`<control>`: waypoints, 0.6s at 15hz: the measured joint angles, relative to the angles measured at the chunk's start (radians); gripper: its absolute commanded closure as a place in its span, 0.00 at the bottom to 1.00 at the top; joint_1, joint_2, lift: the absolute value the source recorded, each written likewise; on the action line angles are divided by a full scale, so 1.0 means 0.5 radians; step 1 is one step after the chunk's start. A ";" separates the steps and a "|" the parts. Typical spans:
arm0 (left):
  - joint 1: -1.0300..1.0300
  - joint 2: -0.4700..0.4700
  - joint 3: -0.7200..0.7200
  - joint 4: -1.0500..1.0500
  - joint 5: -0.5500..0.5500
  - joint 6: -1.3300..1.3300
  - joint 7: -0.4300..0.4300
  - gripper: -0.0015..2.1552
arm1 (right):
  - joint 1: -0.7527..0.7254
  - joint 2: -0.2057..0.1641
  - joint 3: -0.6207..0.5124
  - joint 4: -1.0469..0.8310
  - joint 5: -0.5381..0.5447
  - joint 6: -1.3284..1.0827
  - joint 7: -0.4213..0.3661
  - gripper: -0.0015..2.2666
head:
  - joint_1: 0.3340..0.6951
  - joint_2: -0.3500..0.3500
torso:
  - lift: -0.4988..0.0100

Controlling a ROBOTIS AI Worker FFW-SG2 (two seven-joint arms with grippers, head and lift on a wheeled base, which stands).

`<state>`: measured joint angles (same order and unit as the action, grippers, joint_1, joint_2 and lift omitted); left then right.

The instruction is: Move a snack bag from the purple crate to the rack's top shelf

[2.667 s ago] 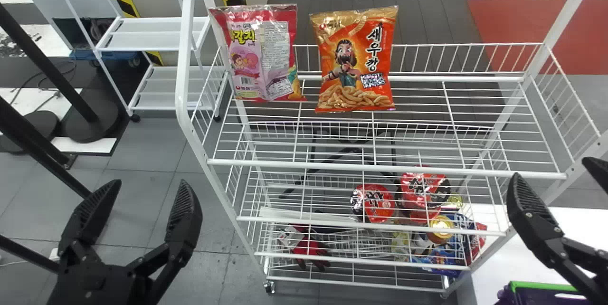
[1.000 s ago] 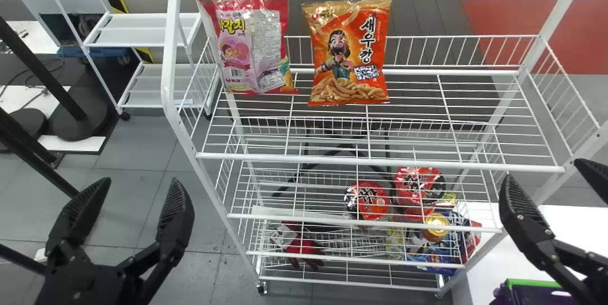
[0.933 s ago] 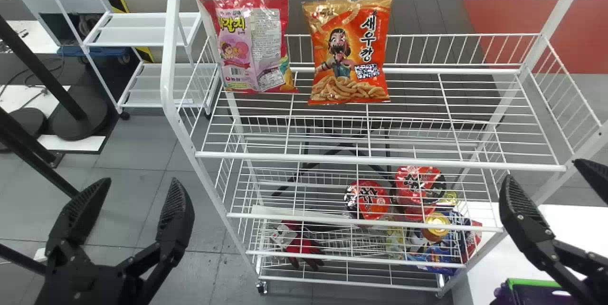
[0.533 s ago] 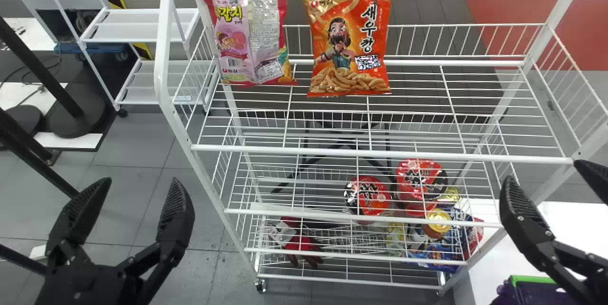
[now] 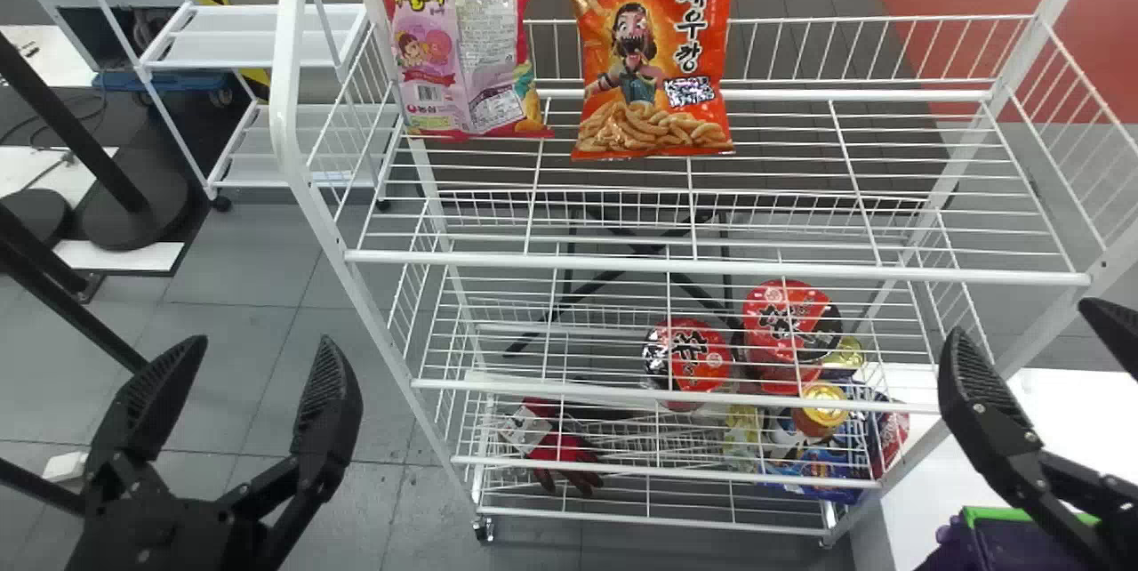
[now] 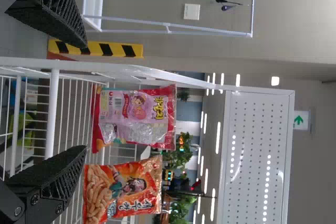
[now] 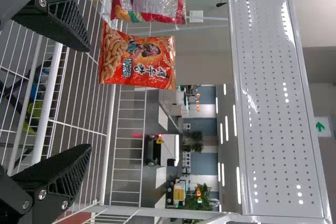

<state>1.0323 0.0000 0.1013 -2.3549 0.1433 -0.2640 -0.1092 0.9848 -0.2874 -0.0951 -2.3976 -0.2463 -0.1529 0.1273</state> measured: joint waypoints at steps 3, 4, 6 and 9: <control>0.000 0.000 0.001 0.002 0.000 -0.007 0.001 0.06 | 0.001 0.003 0.000 -0.001 -0.004 0.002 0.000 0.08 | 1.00 0.60 | 0.76; 0.000 0.000 0.001 0.001 0.000 -0.007 0.001 0.06 | 0.002 0.002 0.000 -0.003 -0.004 0.003 0.000 0.08 | 1.00 0.60 | 0.75; 0.000 0.000 0.000 -0.001 -0.001 -0.007 0.000 0.06 | 0.007 0.002 0.000 -0.008 -0.006 0.004 0.000 0.08 | 1.00 0.60 | 0.73; 0.001 0.000 0.000 0.003 -0.001 -0.007 0.001 0.06 | 0.014 -0.001 0.000 -0.017 -0.007 0.005 0.000 0.08 | 1.00 0.61 | 0.71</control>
<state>1.0329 0.0000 0.1012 -2.3535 0.1426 -0.2676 -0.1089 0.9917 -0.2877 -0.0951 -2.4060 -0.2500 -0.1505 0.1273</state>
